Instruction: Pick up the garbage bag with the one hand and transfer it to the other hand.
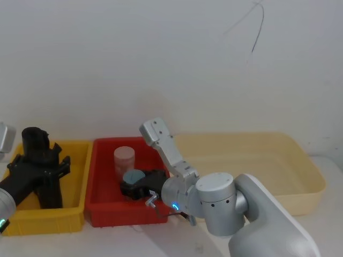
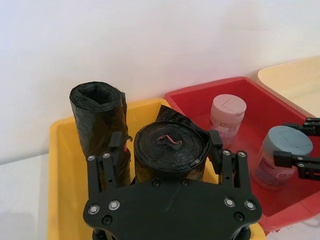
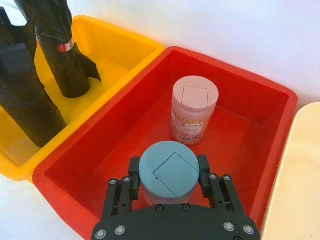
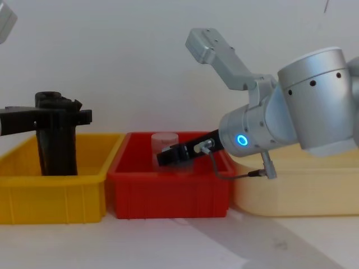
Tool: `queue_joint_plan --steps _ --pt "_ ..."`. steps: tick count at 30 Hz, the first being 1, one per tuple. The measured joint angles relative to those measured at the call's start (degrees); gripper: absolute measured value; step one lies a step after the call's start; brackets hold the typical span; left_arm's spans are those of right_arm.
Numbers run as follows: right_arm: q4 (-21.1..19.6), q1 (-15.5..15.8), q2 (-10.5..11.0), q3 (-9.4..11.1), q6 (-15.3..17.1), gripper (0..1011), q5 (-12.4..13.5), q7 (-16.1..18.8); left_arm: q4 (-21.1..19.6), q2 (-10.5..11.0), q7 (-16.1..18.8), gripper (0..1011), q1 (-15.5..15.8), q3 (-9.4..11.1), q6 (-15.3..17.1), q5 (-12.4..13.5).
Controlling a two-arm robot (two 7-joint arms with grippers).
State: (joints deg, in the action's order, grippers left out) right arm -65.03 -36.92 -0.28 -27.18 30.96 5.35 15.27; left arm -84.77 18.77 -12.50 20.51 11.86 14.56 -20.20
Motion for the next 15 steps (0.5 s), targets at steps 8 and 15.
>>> queue_joint_plan --steps 8,15 --pt "0.0 0.0 0.0 0.0 0.0 663 0.0 0.0 0.0 0.0 0.0 791 0.0 0.0 0.0 0.0" --pt "0.1 0.0 0.0 0.0 0.0 663 0.0 0.0 0.0 0.0 0.0 595 0.0 0.0 0.0 0.0"
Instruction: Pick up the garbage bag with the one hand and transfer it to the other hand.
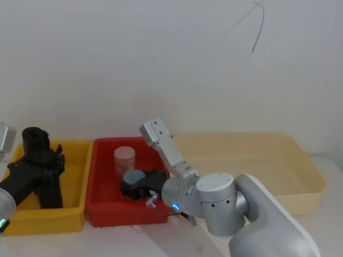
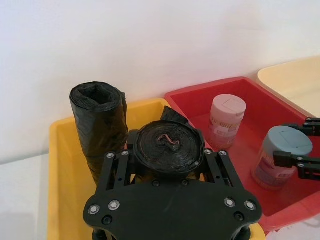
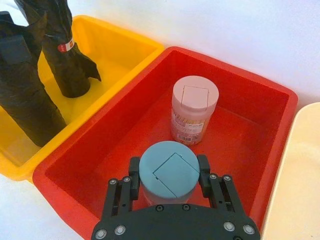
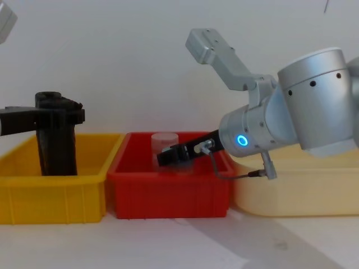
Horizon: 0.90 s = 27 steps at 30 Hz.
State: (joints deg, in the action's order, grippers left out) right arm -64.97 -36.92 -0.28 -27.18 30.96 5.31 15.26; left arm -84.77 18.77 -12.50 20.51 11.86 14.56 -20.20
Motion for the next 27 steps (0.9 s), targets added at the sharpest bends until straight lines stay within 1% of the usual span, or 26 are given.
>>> queue_joint_plan --steps 6,27 --pt "0.0 0.0 0.0 0.0 0.0 663 0.0 0.0 0.0 0.0 0.0 563 0.0 0.0 0.0 0.0" --pt "0.0 0.0 0.0 0.0 0.0 663 0.0 0.0 0.0 0.0 0.0 563 0.0 0.0 0.0 0.0"
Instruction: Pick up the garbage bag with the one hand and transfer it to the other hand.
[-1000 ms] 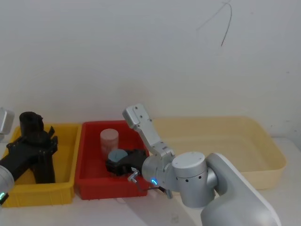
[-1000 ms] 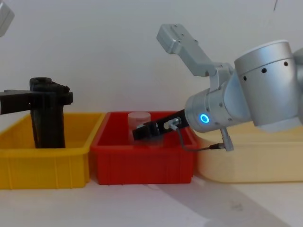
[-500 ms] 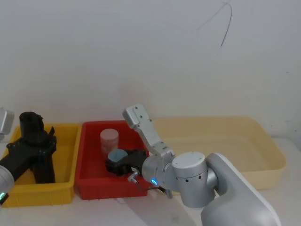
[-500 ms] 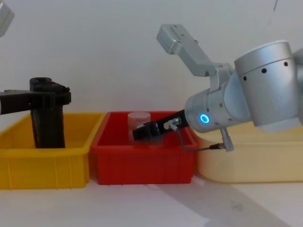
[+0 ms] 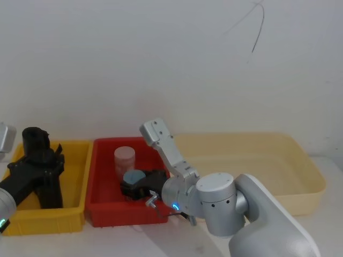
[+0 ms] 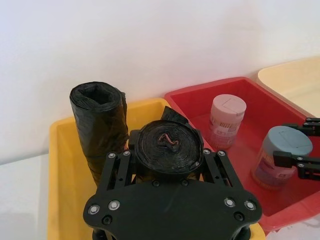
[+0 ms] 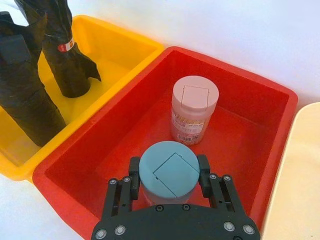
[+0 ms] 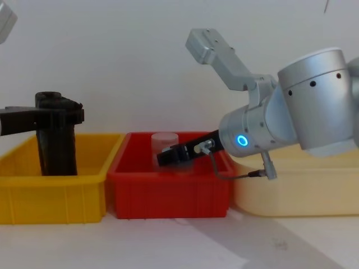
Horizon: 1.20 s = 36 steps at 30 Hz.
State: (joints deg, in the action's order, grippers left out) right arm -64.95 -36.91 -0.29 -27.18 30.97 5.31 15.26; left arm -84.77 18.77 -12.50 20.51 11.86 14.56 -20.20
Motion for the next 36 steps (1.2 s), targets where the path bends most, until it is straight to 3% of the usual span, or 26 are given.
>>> queue_joint_plan --steps 21,36 --pt "-0.1 -0.2 0.0 0.0 -0.9 663 -0.3 0.2 -0.2 -0.1 -0.5 563 0.4 -0.1 0.5 0.1" --pt "-5.1 -0.7 0.1 1.9 -2.7 663 0.6 1.1 -3.6 -1.2 -0.8 563 1.9 -1.5 3.0 -2.9"
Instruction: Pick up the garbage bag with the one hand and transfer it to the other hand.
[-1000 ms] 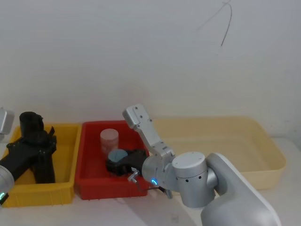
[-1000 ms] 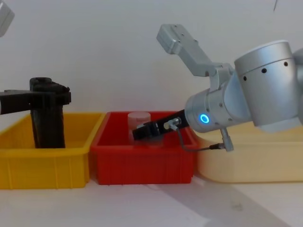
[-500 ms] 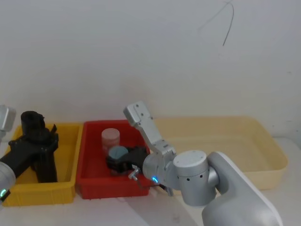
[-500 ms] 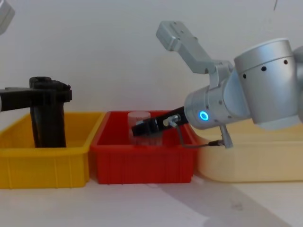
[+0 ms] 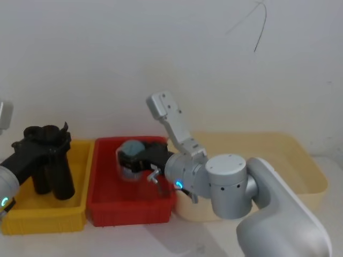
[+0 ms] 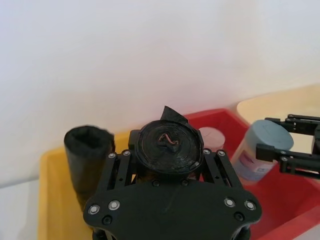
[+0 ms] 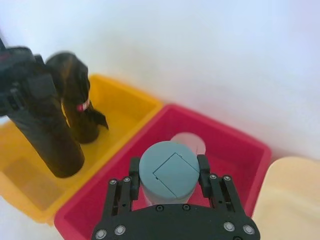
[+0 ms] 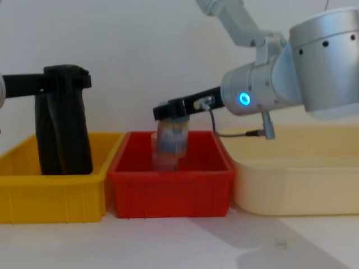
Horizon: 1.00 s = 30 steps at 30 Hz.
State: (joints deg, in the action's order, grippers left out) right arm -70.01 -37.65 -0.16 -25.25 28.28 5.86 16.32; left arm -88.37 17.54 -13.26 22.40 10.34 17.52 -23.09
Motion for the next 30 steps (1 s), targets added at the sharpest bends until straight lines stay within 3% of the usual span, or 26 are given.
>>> queue_joint_plan --steps 10,18,25,30 --pt "-3.8 -0.3 0.6 1.5 -0.2 663 0.3 -1.0 -1.9 0.2 -0.8 563 2.2 0.6 1.9 -0.9" --pt "-5.7 -0.6 1.2 2.6 0.1 663 -1.1 -3.7 -1.9 1.1 -2.6 563 6.4 2.8 2.9 -0.5" --pt "-6.7 -0.9 1.8 3.7 0.9 663 -3.0 -7.0 1.2 1.1 -5.4 563 11.3 5.1 2.2 0.1" --pt "-7.1 -0.9 2.2 4.8 1.8 663 -4.6 -9.7 6.2 0.3 -9.0 563 16.1 7.4 0.5 0.2"
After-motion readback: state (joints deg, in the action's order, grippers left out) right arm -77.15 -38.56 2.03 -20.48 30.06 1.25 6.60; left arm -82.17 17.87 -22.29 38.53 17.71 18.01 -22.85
